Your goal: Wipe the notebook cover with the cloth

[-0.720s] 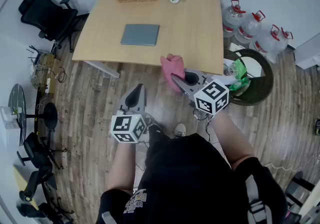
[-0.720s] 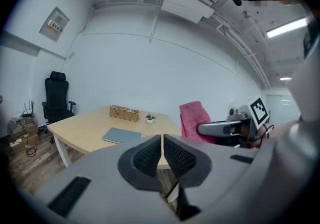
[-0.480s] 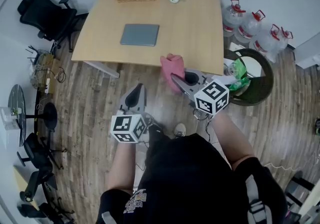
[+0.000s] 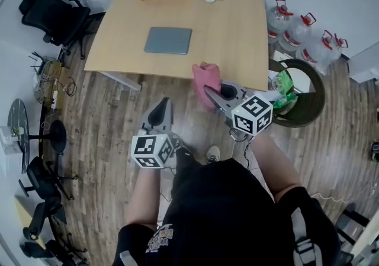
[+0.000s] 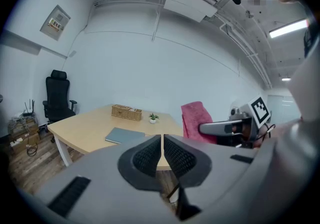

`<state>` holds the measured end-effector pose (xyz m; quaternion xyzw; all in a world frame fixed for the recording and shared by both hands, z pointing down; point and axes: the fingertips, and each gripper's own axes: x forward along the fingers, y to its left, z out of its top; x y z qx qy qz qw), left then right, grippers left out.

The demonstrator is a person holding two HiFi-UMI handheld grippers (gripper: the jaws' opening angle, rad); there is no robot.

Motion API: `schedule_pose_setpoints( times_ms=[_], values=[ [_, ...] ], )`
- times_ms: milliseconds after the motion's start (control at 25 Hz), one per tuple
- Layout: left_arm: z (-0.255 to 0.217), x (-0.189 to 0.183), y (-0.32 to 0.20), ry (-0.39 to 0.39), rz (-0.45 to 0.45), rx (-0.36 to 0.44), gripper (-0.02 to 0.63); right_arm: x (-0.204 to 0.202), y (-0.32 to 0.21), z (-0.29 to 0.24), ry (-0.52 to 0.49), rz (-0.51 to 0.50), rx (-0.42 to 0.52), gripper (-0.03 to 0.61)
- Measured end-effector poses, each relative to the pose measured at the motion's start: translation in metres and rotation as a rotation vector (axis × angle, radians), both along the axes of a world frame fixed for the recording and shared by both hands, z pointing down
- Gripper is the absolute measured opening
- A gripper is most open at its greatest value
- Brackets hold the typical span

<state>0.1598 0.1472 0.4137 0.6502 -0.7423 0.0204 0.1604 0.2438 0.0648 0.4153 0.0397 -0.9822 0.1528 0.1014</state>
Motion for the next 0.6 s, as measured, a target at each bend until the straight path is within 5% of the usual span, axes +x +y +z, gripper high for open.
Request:
schedule_pose_setpoints(
  times_ms=[600],
  values=[
    [0.003, -0.071, 0.003, 0.017, 0.008, -0.015, 0.017, -0.067, 0.003, -0.003, 0.023, 0.022, -0.007, 0.063]
  ],
)
